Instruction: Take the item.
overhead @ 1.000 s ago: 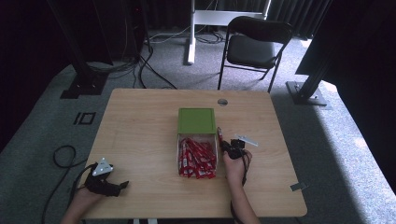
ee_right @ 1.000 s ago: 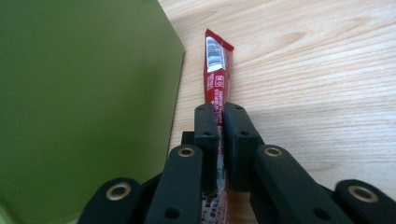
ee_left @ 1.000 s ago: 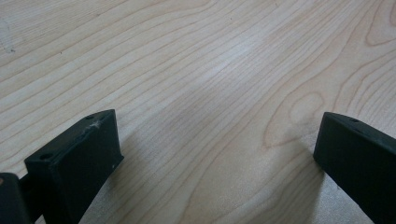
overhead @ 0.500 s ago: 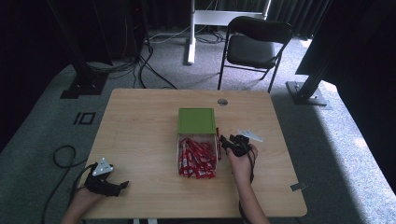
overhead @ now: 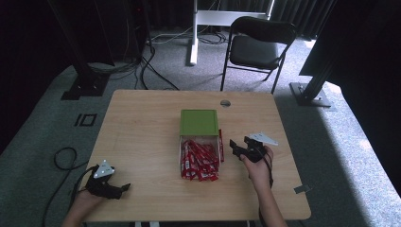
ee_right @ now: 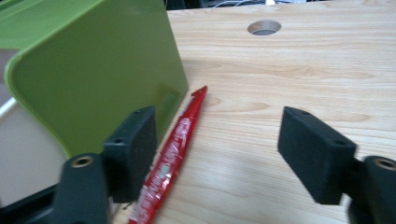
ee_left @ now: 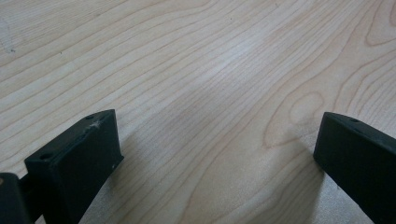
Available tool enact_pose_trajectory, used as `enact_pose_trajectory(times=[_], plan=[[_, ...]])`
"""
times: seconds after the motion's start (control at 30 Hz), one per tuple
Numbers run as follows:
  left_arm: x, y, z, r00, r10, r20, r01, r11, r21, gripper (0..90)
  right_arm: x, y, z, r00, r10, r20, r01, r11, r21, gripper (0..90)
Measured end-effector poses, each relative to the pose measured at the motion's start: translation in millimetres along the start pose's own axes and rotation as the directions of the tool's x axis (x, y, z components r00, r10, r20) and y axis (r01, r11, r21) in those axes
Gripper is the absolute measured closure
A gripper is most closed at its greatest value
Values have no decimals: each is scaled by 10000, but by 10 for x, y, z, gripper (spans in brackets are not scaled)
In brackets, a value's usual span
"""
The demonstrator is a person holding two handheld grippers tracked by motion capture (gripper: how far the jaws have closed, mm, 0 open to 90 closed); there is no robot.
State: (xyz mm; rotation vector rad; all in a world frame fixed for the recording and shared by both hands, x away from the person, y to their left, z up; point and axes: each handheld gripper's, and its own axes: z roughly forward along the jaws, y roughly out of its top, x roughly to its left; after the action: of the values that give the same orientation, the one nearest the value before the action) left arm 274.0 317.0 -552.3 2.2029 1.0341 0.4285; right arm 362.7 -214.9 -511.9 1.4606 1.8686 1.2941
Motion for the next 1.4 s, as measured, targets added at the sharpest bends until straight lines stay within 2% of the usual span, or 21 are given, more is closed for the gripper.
enact_pose_trajectory(times=[0.07, 0.3, 0.37, 0.47, 0.7, 0.77, 1.1, 1.23, 1.4], plan=[[0, 0, 0, 10000, -2, -2, 2, 10000, -3, 14, -50, -16, -44, 9999, -122, 48, 122, 9999, -20, 201], [0, 0, 1, 10000, -1, 0, 1, 10000, -7, 14, -195, -140, -176, 9979, -618, 198, 610, 9973, 398, 184], [0, 0, 0, 10000, -1, 0, 1, 10000, -3, 14, -235, -184, -199, 9981, -477, 396, 457, 9977, 504, 184], [-1, 0, 0, 10000, -5, -1, 5, 10000, -6, 14, -300, -242, -241, 9974, -623, 365, 600, 9964, 601, 184], [0, 0, 0, 10000, -3, -1, 3, 10000, -5, 14, -414, -350, -354, 9973, -505, 533, 465, 9962, 735, 184], [0, 0, 0, 10000, -2, -2, 2, 10000, -3, 14, -444, -388, -385, 9978, -481, 462, 441, 9955, 844, 184], [0, 0, 0, 10000, -3, 0, 3, 10000, -4, 14, -525, -529, -561, 9886, -1503, 34, 1487, 9808, 1262, 183], [0, 0, 0, 10000, -2, -1, 2, 10000, -4, 14, -557, -585, -631, 9843, -1738, -306, 1764, 9738, 1435, 139], [0, 0, 1, 10000, 3, 2, -3, 10000, -8, 14, -618, -670, -721, 9810, -1907, -351, 1938, 9691, 1524, 138]])
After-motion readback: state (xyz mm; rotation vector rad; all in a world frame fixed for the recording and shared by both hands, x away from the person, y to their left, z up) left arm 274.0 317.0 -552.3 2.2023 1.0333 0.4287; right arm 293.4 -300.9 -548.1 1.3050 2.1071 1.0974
